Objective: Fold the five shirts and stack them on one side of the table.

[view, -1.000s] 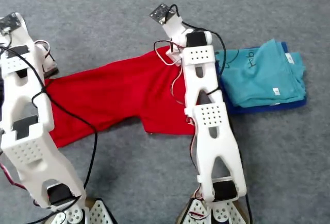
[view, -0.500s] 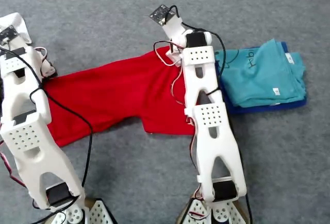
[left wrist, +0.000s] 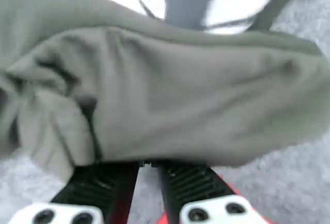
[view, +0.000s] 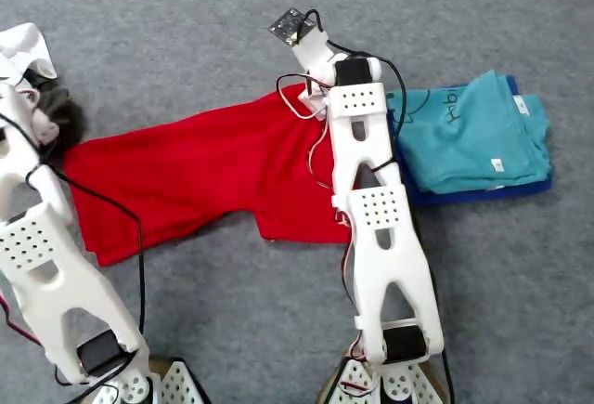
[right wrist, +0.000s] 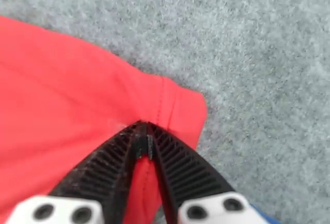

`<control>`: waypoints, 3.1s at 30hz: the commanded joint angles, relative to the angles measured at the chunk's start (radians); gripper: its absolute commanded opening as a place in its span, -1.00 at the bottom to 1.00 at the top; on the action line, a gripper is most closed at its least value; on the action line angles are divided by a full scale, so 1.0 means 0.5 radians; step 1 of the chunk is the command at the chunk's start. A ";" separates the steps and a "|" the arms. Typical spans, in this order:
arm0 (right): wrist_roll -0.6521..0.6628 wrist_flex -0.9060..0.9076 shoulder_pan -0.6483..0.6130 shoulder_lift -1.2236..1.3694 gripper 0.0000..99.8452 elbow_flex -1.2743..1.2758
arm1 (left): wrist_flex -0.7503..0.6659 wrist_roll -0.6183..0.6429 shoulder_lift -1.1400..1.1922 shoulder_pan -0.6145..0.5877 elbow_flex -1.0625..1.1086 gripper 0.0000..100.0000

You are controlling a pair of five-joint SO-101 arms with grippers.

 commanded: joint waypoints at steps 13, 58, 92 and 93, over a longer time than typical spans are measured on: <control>-0.043 0.150 0.011 -0.216 -0.99 -0.112 | 0.847 -0.043 -0.158 0.463 -0.694 -0.96; -0.166 0.092 -0.149 -1.760 -1.00 2.288 | -0.706 -0.319 -2.107 0.522 3.078 -0.96; 0.000 0.620 -0.081 -0.996 -0.99 0.769 | -0.242 -0.506 -2.776 0.460 2.860 -0.96; 0.000 0.577 -0.100 -0.987 -0.99 0.772 | -0.252 -0.506 -2.822 0.457 2.823 -0.96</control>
